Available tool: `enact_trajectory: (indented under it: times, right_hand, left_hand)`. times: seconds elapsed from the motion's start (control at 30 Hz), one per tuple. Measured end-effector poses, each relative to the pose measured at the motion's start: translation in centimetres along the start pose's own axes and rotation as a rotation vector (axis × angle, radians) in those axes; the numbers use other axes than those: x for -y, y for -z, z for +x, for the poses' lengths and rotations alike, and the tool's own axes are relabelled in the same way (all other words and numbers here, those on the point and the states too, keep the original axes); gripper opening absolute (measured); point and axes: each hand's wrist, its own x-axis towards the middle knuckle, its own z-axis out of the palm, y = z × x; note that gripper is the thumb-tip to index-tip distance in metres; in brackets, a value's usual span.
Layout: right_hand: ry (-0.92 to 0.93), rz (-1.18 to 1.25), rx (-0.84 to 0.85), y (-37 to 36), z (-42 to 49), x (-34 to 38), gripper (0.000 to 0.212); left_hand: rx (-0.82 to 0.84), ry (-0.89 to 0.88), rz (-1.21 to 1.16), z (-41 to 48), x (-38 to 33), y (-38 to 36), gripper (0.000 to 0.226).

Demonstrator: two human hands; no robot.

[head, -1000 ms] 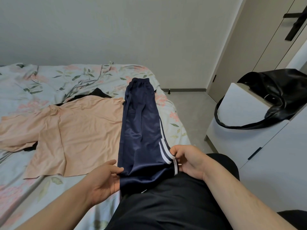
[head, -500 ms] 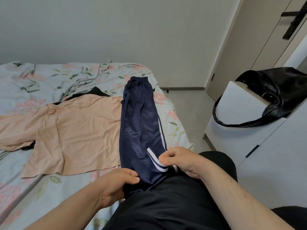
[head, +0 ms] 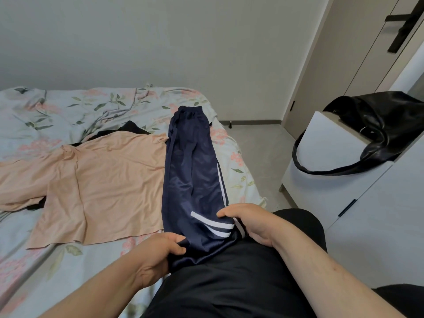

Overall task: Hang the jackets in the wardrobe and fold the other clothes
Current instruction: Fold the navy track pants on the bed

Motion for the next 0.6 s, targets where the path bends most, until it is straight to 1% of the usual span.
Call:
enact_trajectory:
  times: [0.07, 0.1, 0.13, 0.17, 0.2, 0.27, 0.3, 0.33, 0.37, 0.4, 0.47, 0.53, 0.6]
  right_hand:
    - [0.027, -0.153, -0.001, -0.1, 0.1, -0.1, 0.017]
    - [0.059, -0.227, -0.014, -0.1, 0.4, -0.3, 0.01]
    - [0.088, -0.255, -0.031, -0.3, 0.3, -0.3, 0.008]
    - [0.109, -0.26, -0.036, -0.2, 0.5, -0.5, 0.018]
    - [0.123, -0.21, -0.032, -0.2, 0.5, -0.5, 0.028]
    - [0.16, -0.012, -0.021, 0.1, 0.3, -0.5, 0.039]
    - [0.178, 0.115, -0.018, 0.3, 0.1, -0.5, 0.041]
    - [0.197, 0.212, -0.011, 0.6, -0.1, -0.3, 0.042]
    - [0.226, 0.268, 0.013, 0.9, -0.3, -0.3, 0.044]
    - [0.257, 0.301, 0.032, 1.1, -0.6, -0.3, 0.046]
    - [0.255, 0.371, 0.038, 1.5, -1.0, -0.2, 0.042]
    - [0.216, 0.46, 0.065, 1.7, -1.2, 0.1, 0.033]
    - [0.198, 0.497, 0.117, 1.6, -1.6, 0.8, 0.013]
  left_hand:
    - [-0.071, -0.058, -0.035, 0.2, 0.2, -0.2, 0.039]
    - [-0.103, -0.089, -0.05, 0.3, 0.2, -0.3, 0.039]
    - [-0.127, -0.117, -0.066, 0.3, 0.1, -0.3, 0.039]
    - [-0.146, -0.143, -0.082, 0.2, 0.0, -0.3, 0.04]
    - [-0.16, -0.166, -0.105, 0.1, -0.1, -0.3, 0.042]
    - [-0.164, -0.219, -0.144, 0.0, -0.5, -0.1, 0.041]
    - [-0.157, -0.239, -0.163, -0.1, -0.7, 0.1, 0.038]
    - [-0.146, -0.252, -0.178, -0.2, -0.9, 0.2, 0.04]
    - [-0.128, -0.256, -0.191, -0.3, -1.2, 0.4, 0.043]
    - [-0.098, -0.252, -0.218, -0.4, -1.5, 0.6, 0.041]
    - [-0.045, -0.233, -0.31, -0.9, -2.3, 0.7, 0.024]
    - [-0.021, -0.209, -0.405, -1.3, -3.2, 0.8, 0.012]
    - [-0.021, -0.17, -0.458, -1.7, -3.8, 0.8, 0.015]
